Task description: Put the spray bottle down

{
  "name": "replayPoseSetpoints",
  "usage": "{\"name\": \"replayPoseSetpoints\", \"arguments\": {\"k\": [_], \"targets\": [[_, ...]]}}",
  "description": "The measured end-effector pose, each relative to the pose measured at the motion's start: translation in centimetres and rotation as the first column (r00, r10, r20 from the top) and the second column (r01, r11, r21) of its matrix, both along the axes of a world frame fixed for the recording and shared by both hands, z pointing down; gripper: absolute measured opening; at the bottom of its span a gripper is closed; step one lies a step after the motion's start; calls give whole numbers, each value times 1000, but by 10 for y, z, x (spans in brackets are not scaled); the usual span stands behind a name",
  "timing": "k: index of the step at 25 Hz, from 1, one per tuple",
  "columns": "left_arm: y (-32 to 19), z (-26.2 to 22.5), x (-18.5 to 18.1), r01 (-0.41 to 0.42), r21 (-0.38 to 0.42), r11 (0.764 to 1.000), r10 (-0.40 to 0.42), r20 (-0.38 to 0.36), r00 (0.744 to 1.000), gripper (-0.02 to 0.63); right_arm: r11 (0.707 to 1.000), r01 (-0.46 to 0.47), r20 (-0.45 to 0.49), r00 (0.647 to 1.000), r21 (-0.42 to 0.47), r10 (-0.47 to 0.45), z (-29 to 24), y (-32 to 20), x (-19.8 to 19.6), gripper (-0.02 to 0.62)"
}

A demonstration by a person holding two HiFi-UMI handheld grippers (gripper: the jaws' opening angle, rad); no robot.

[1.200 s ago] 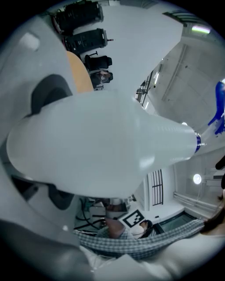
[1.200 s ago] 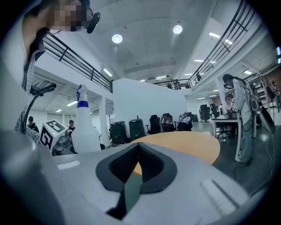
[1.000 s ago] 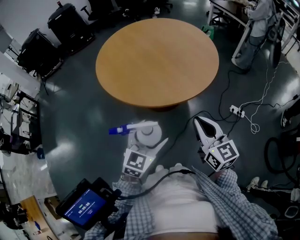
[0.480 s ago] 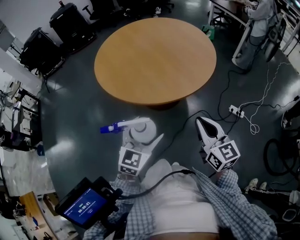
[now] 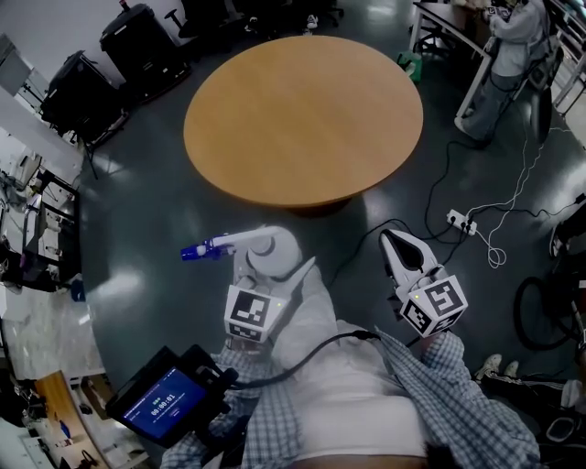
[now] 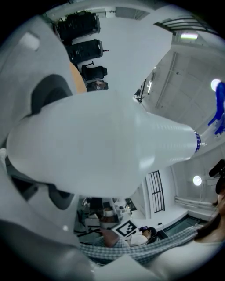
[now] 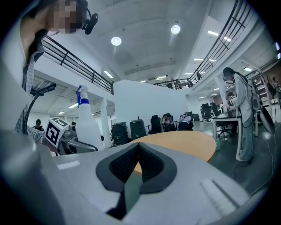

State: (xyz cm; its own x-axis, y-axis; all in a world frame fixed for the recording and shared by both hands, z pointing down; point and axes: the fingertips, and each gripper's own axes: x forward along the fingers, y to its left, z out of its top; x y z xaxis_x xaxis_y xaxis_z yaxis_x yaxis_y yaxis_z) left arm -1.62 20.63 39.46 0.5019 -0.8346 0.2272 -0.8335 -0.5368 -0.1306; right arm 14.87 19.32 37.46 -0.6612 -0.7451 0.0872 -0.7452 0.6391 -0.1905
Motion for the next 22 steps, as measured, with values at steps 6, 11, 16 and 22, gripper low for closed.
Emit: {"name": "replayPoseSetpoints", "arguments": {"k": [6,11,16,22], "targets": [[-58,1,-28,2,11,1000,-2,-18,1000,422,1000,-15,-17,1000,-7,15,6,-49,-19,3],[-67,0,-22,-15,23,1000,16,-38,999,422,999,-41,-19,999,6,41,0,-49,-12,3],[-155,4,-43,-34,24,999,35,-58,998,422,999,-50,-21,999,-1,50,-1,-135,-36,3],[-219,4,-58,-75,20,997,76,-40,996,422,998,-69,-44,997,-15,68,-6,-200,-57,3]]}}
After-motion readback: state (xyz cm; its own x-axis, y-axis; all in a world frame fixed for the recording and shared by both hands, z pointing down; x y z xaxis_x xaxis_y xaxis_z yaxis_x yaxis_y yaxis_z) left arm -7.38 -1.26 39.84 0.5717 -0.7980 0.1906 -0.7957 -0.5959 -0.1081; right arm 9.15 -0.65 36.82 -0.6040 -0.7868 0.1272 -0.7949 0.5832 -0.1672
